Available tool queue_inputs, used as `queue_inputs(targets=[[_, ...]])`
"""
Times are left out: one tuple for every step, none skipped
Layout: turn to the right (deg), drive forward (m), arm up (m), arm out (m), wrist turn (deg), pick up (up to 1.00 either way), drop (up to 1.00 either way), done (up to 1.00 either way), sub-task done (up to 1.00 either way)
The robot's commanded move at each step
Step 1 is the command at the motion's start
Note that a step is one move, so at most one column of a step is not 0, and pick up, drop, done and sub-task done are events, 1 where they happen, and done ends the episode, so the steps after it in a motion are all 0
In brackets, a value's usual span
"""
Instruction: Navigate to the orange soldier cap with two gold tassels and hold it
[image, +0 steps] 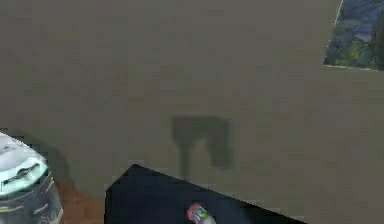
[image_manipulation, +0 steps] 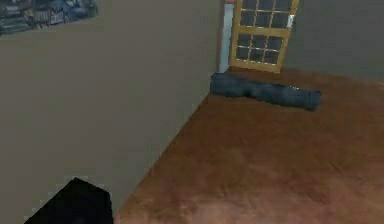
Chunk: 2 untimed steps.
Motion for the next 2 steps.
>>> queue_inputs(targets=[[-45.0, 0.00, 0.00, 0.00, 0.0, 0.00, 0.00, 0.00, 0.00], [-24.0, 0.00, 0.00, 0.00, 0.0, 0.00, 0.00, 0.00, 0.00]])
